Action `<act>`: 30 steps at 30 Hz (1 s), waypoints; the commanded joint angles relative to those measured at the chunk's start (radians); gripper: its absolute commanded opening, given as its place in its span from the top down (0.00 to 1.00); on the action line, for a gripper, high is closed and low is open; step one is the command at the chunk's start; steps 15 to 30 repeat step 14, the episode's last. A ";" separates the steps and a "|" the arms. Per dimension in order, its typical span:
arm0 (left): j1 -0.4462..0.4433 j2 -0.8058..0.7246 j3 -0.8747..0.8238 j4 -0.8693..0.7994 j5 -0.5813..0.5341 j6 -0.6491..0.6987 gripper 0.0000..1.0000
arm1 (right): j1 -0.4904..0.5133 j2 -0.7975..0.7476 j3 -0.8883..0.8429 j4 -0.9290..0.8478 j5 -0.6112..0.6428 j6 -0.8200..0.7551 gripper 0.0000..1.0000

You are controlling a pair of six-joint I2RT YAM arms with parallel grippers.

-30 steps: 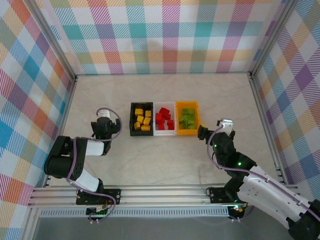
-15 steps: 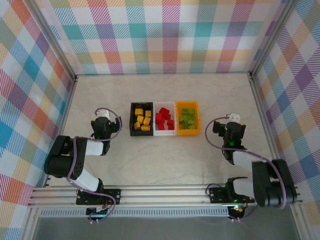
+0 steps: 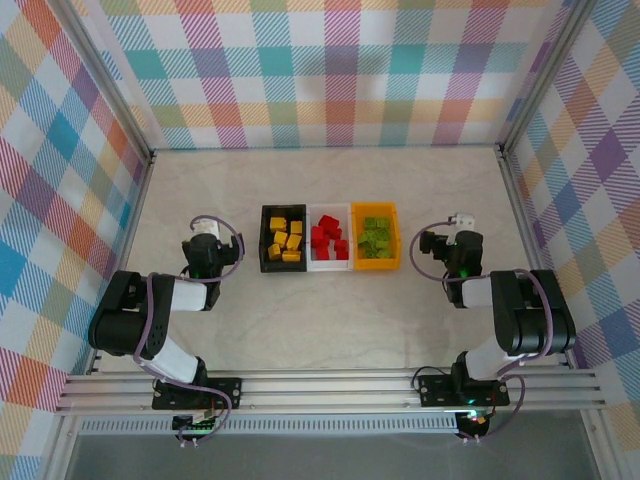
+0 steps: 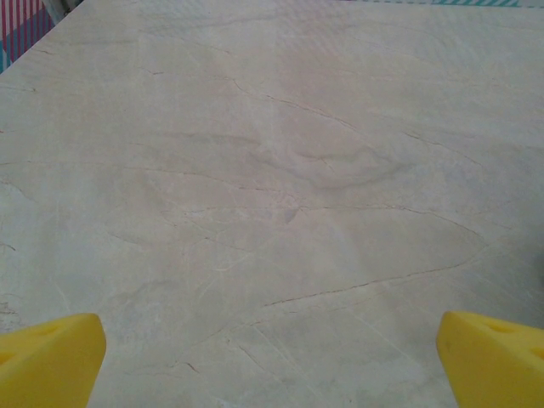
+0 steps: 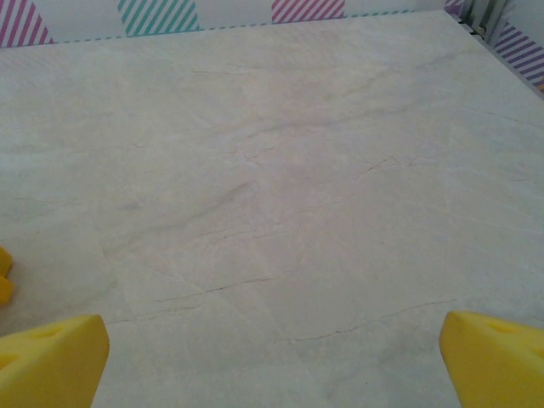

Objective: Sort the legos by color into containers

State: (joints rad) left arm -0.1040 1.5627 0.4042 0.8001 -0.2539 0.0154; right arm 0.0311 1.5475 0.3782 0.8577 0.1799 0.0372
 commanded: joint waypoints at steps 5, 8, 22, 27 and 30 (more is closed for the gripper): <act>0.009 -0.001 0.001 0.031 0.007 -0.016 0.00 | -0.003 -0.015 0.005 0.022 -0.026 0.013 0.00; 0.009 0.000 0.004 0.028 0.009 -0.015 0.00 | -0.002 -0.015 0.005 0.023 -0.026 0.013 0.00; 0.008 0.000 0.002 0.030 0.011 -0.015 0.00 | -0.002 -0.015 0.005 0.023 -0.026 0.013 0.00; 0.008 0.000 0.002 0.030 0.011 -0.015 0.00 | -0.002 -0.015 0.005 0.023 -0.026 0.013 0.00; 0.008 0.000 0.002 0.030 0.011 -0.015 0.00 | -0.002 -0.015 0.005 0.023 -0.026 0.013 0.00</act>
